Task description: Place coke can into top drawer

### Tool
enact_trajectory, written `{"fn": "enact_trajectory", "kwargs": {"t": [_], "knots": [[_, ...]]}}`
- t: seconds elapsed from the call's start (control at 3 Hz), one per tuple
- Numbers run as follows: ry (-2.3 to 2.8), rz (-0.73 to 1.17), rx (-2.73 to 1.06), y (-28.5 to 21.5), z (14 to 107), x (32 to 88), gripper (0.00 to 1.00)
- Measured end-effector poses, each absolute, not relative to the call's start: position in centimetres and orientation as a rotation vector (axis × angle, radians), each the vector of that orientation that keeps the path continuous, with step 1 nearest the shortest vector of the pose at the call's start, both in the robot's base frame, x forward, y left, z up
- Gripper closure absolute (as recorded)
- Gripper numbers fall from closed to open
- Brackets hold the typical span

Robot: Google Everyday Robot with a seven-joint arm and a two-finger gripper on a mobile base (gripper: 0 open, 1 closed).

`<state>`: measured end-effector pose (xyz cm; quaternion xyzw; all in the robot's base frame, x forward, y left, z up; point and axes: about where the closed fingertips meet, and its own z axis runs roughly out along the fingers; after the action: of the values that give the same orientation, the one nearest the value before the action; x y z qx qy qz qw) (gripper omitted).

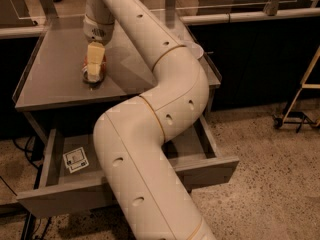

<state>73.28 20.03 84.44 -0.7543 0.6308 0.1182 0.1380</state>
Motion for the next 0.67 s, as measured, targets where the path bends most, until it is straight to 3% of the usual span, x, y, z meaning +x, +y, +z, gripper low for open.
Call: {"fn": "enact_trajectory", "kwargs": {"t": [0.67], "knots": [[1.829,0.364,-2.19,20.0,84.18,72.95,0.0]]}}
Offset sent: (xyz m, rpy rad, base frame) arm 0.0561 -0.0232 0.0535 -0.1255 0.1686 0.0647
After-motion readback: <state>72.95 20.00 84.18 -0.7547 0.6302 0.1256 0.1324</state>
